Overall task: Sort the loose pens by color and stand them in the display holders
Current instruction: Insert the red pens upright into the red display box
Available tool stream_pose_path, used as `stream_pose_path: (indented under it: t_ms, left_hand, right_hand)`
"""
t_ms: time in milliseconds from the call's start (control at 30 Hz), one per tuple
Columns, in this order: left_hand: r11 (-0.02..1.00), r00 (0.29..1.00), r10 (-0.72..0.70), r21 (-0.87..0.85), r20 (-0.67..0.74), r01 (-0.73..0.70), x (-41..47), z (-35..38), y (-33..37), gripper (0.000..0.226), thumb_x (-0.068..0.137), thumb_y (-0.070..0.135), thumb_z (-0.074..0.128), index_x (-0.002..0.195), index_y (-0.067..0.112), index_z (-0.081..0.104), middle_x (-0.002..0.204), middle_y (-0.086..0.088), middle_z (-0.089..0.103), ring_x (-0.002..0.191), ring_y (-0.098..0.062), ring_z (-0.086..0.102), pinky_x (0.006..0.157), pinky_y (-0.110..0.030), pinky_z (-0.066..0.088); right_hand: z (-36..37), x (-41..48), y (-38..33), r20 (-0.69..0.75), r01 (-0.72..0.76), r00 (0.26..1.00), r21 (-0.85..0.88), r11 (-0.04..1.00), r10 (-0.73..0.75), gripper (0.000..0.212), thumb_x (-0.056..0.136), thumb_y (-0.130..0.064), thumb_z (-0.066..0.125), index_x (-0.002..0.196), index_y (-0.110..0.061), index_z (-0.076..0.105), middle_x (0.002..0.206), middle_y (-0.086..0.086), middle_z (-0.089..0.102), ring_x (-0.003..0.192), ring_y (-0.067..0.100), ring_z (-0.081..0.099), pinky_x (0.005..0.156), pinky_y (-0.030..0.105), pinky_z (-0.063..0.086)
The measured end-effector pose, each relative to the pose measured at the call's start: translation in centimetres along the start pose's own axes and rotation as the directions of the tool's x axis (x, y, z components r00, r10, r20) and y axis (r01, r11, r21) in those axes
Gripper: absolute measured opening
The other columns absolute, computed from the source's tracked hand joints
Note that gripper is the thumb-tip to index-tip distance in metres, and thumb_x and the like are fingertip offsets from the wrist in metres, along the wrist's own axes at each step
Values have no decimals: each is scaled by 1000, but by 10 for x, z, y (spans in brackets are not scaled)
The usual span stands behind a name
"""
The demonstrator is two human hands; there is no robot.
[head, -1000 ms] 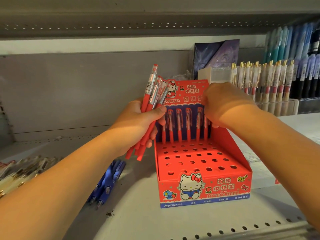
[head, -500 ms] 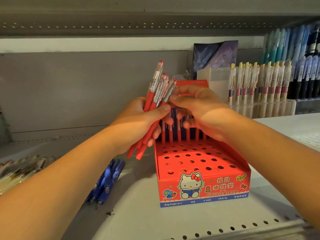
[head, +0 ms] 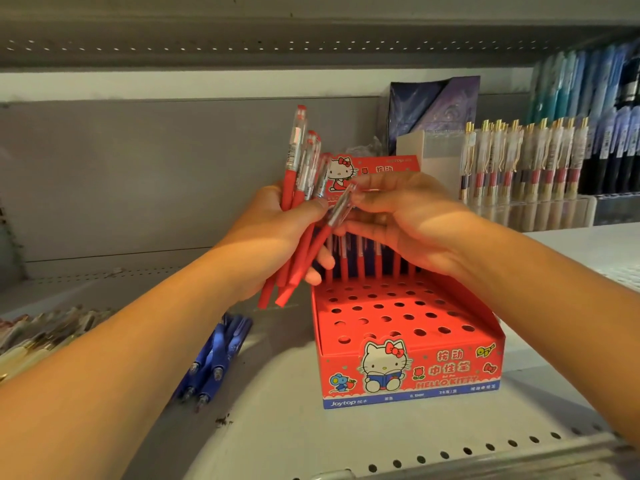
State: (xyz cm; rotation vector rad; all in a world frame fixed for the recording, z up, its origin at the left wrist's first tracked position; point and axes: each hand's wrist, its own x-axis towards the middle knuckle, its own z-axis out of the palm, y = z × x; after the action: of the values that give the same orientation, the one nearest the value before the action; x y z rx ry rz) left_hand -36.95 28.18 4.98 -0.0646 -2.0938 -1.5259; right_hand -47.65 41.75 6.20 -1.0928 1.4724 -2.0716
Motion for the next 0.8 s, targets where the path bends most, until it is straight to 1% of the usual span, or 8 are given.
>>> stream_pose_path:
  t_ms: [100, 167, 267, 333, 433, 533, 667, 800]
  left_hand:
    - [1000, 998, -15, -8, -61, 14, 1, 1, 2, 7, 101, 21, 51, 98, 18, 56, 64, -10, 71, 47, -28, 67, 38, -30, 51]
    - [1000, 991, -14, 6, -132, 15, 3, -1, 1, 5, 99, 16, 52, 96, 18, 56, 66, -5, 71, 52, -30, 69, 41, -35, 53]
    - [998, 976, -38, 38, -215, 47, 6, -5, -1, 9, 95, 10, 50, 91, 17, 55, 62, -5, 69, 51, -33, 69, 44, -38, 54]
    - [995, 970, -64, 58, -236, 80, 8, -6, -3, 8, 95, 9, 49, 92, 15, 54, 61, -6, 68, 52, -34, 69, 46, -40, 55]
    - [988, 960, -80, 106, -268, 112, 9, -7, -5, 9, 94, 7, 47, 94, 15, 52, 68, -13, 68, 52, -32, 70, 47, -41, 56]
    - [981, 956, -86, 142, -280, 130, 11, -8, -7, 11, 94, 6, 47, 95, 16, 51, 74, -14, 67, 50, -31, 68, 46, -38, 55]
    - [966, 952, -87, 209, -293, 152, 12, -9, -12, 9, 93, 8, 48, 91, 16, 52, 69, -9, 64, 40, -20, 59, 44, -32, 51]
    - [956, 954, -110, 235, -278, 178, 12, -8, -15, 8, 89, 10, 51, 83, 15, 52, 63, -5, 60, 35, -16, 47, 40, -27, 43]
  right_hand:
    - [2, 1, -2, -54, 21, 998, 72, 997, -18, 16, 94, 7, 51, 100, -6, 59, 88, 15, 72, 74, 25, 73, 70, 38, 62]
    - [2, 1, -4, -122, 67, 991, 49, 997, -60, 15, 95, 7, 50, 100, -4, 58, 92, 16, 70, 73, 24, 73, 64, 36, 61]
    - [2, 2, -5, -237, 142, 957, -110, 984, -165, 17, 95, 7, 51, 91, -8, 59, 79, 8, 67, 64, 15, 72, 56, 32, 59]
    - [2, 2, -4, -275, 157, 941, -158, 975, -196, 19, 95, 8, 52, 90, -8, 59, 71, 3, 65, 58, 10, 70, 54, 31, 59]
    - [-1, 4, -5, -337, 155, 919, -174, 973, -207, 17, 96, 7, 51, 92, -8, 57, 75, 6, 64, 57, 9, 69, 56, 31, 60]
    - [-5, 6, -7, -376, 154, 899, -213, 965, -226, 16, 96, 6, 52, 92, -9, 57, 80, 11, 64, 59, 11, 69, 56, 28, 59]
    - [-6, 7, -7, -397, 177, 884, -205, 963, -247, 13, 97, 6, 49, 103, -3, 57, 76, 10, 63, 56, 9, 67, 53, 26, 57]
    - [-3, 7, -4, -357, 166, 896, -283, 945, -264, 17, 98, 9, 44, 102, -4, 53, 75, 9, 56, 56, 12, 61, 48, 24, 56]
